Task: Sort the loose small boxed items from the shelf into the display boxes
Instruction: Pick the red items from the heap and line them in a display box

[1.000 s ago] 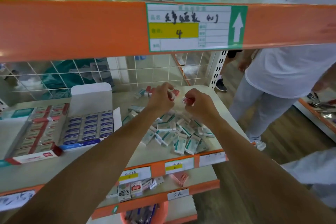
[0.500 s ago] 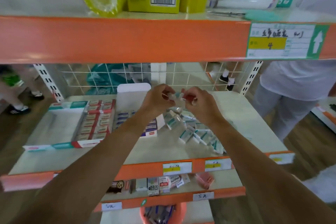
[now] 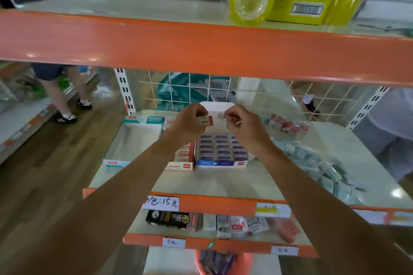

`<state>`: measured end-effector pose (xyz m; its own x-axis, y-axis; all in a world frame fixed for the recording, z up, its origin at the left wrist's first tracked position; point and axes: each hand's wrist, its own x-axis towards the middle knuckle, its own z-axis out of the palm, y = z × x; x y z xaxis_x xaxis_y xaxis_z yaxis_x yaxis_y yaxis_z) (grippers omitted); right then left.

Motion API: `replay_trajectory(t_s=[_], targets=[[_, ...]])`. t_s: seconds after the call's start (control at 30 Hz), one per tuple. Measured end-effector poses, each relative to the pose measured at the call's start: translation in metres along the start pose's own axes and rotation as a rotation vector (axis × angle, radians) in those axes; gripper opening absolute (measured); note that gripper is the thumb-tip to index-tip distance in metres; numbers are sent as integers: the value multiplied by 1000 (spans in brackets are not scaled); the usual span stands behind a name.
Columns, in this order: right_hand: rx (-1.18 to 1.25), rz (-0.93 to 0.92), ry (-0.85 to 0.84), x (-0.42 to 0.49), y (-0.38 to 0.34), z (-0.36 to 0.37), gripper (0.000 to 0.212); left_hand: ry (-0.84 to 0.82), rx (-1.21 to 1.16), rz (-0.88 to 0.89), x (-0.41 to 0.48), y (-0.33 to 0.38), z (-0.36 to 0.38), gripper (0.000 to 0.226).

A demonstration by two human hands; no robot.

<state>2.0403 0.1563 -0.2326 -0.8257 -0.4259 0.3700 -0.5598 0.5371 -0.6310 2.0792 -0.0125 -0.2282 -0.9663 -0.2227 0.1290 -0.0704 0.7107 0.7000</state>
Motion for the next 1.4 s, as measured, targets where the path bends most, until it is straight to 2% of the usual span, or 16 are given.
replay_trajectory(t_s=[0.27, 0.47, 0.6, 0.7, 0.83, 1.1, 1.4], targets=[[17, 26, -34, 11, -30, 36, 19, -62, 29, 41, -11, -32, -39, 25], [146, 148, -115, 18, -42, 57, 20, -96, 63, 31, -6, -52, -55, 21], [49, 168, -191, 21, -44, 66, 30, -105, 62, 31, -7, -61, -64, 20], [-32, 133, -153, 22, -47, 71, 37, -123, 94, 35, -7, -68, -66, 22], [-108, 62, -133, 23, -51, 76, 34, -155, 179, 35, -5, -77, -63, 22], [-270, 47, -291, 19, -48, 81, 22, -154, 348, 139, -3, -80, -60, 26], [-487, 58, -270, 23, -54, 85, 20, -167, 394, 134, -2, -82, -55, 35]])
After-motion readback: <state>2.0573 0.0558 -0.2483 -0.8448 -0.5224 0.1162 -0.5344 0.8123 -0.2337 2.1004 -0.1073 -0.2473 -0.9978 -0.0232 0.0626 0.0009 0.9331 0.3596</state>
